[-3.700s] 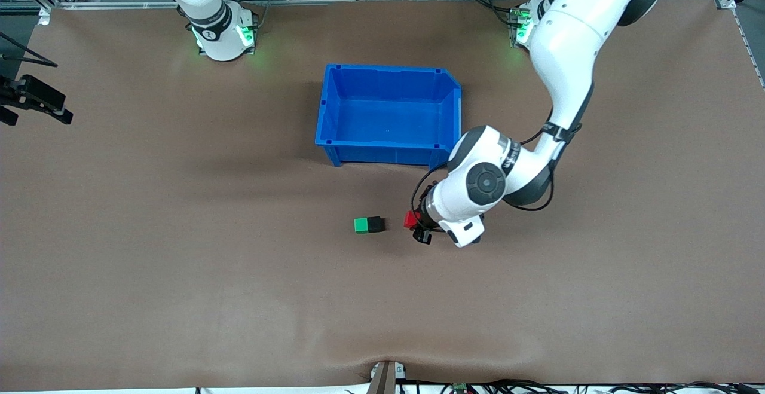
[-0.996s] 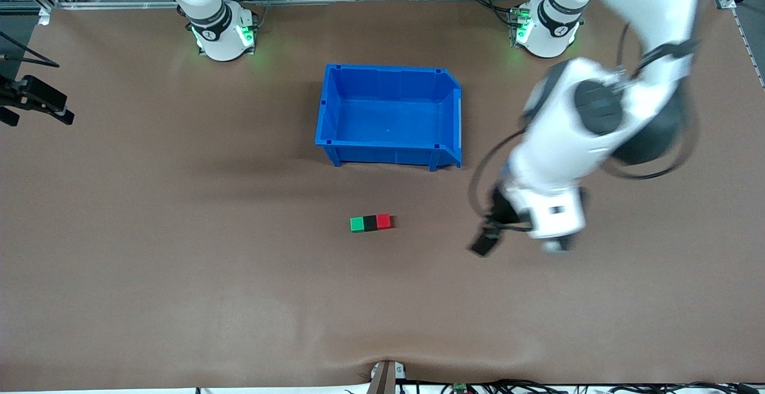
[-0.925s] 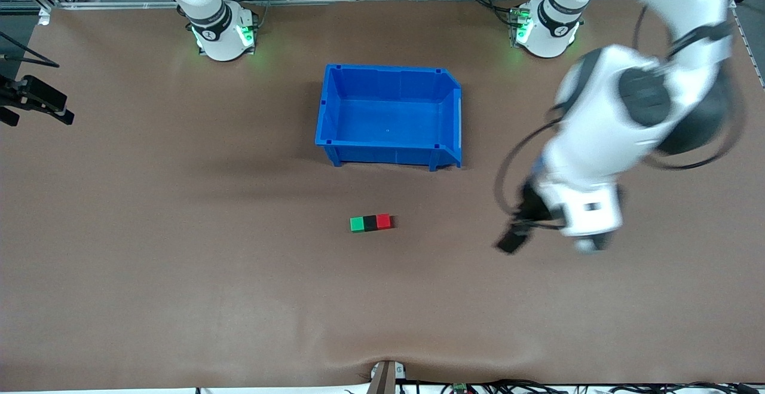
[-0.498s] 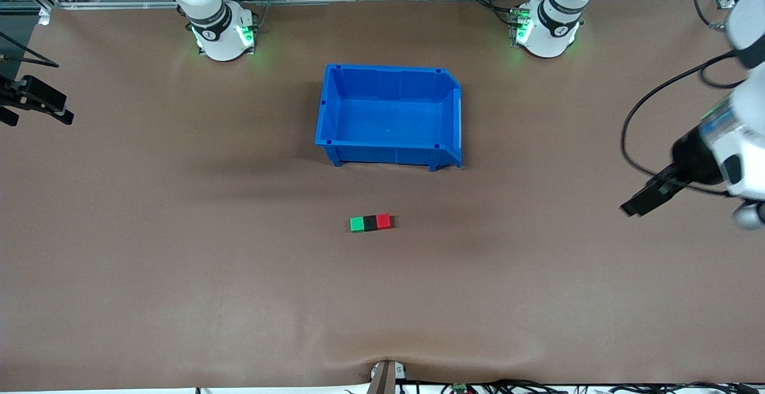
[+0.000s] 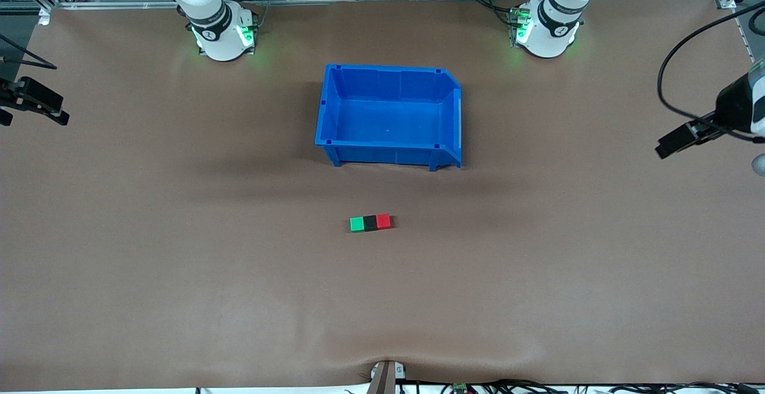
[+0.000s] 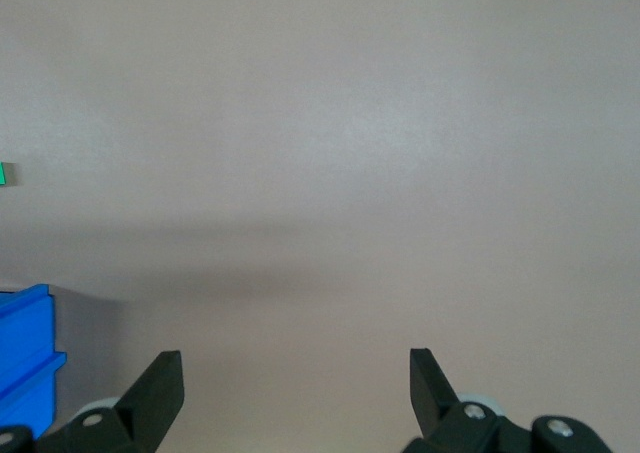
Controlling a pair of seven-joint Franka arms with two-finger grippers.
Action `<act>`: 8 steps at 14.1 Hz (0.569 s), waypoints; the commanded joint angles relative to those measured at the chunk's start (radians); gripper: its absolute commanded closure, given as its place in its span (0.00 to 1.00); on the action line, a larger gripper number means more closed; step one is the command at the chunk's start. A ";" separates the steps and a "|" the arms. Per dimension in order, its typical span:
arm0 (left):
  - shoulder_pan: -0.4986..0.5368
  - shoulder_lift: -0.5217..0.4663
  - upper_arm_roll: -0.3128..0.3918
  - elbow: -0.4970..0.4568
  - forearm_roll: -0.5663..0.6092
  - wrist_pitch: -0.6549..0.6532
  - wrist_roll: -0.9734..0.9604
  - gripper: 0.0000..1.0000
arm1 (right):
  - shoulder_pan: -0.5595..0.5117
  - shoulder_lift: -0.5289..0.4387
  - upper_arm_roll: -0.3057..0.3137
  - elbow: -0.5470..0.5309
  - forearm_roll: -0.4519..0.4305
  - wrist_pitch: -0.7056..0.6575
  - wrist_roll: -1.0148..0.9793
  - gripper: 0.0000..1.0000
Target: Attach green and red cubes to black cube
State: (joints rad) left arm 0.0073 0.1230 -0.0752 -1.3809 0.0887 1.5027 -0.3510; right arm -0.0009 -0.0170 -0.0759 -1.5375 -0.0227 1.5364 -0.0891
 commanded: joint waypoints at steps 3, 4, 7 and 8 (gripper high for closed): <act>-0.018 -0.175 0.068 -0.176 -0.015 0.024 0.084 0.00 | 0.002 0.011 0.001 0.020 -0.019 -0.012 -0.004 0.00; -0.006 -0.178 0.066 -0.175 -0.018 0.021 0.089 0.00 | 0.001 0.011 0.001 0.020 -0.019 -0.012 -0.004 0.00; 0.019 -0.178 0.066 -0.170 -0.038 0.021 0.104 0.00 | 0.001 0.012 0.001 0.020 -0.019 -0.012 -0.004 0.00; 0.017 -0.181 0.063 -0.168 -0.040 0.019 0.104 0.00 | 0.001 0.012 0.001 0.020 -0.019 -0.013 -0.004 0.00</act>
State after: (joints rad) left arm 0.0194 -0.0357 -0.0123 -1.5243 0.0718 1.5058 -0.2674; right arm -0.0008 -0.0154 -0.0759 -1.5375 -0.0231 1.5363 -0.0891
